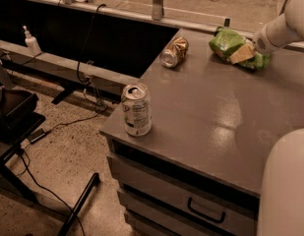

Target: Move green rice chip bag near 7up can

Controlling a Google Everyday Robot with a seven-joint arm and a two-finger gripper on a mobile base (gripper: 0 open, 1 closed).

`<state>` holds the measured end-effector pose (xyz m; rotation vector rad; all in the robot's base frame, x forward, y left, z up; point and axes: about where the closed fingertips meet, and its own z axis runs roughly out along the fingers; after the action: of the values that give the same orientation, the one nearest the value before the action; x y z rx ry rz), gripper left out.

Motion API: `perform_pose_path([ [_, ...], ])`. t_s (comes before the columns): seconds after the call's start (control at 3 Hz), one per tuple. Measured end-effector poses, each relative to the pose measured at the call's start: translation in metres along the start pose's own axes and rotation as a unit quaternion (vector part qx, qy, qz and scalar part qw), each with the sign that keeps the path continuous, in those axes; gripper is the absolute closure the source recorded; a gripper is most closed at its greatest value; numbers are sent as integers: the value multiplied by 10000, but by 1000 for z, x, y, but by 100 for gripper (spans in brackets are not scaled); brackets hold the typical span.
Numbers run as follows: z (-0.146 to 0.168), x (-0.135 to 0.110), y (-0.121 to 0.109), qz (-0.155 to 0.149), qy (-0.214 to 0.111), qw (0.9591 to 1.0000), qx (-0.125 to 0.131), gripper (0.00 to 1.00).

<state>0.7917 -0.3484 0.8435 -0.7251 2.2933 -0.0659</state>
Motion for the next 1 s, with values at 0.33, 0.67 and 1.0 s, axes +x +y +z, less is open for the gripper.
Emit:
perform_pose_path([
  [0.33, 0, 0, 0, 0, 0, 10000, 0, 100],
  [0.67, 0, 0, 0, 0, -1, 10000, 0, 100],
  [1.0, -31, -25, 0, -2, -601, 9982, -78, 100],
])
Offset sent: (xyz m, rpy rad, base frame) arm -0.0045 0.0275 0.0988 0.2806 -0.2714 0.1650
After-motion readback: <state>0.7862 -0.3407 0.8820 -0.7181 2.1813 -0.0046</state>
